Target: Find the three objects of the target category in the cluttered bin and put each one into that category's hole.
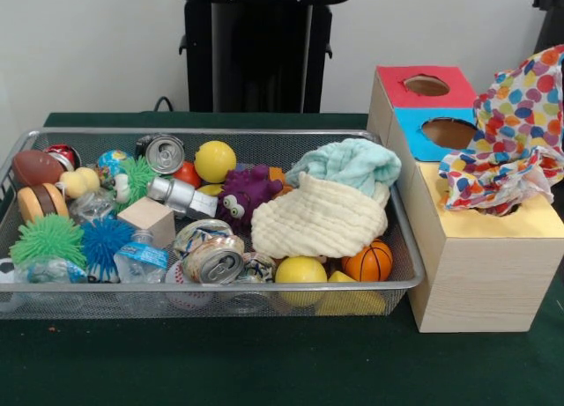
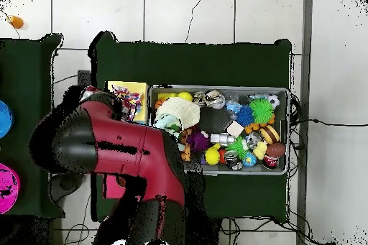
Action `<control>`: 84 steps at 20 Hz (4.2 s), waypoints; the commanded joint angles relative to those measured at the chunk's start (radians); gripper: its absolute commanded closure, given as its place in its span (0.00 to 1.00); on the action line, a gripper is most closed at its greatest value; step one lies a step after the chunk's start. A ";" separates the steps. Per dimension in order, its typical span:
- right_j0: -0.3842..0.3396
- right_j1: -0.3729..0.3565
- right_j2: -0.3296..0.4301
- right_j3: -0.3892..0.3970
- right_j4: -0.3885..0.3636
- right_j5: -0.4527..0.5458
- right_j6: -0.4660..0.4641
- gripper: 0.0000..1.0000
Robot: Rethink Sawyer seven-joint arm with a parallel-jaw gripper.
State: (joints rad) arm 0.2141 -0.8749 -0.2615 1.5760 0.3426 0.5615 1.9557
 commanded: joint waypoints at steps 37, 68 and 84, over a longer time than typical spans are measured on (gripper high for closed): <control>0.016 0.159 0.020 0.130 -0.069 -0.202 0.206 1.00; 0.028 0.309 0.018 0.097 -0.068 -0.405 0.198 1.00; 0.081 0.355 0.014 0.053 0.012 -0.404 0.242 1.00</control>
State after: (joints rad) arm 0.3006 -0.5641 -0.2713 1.6294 0.2994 0.1700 1.9557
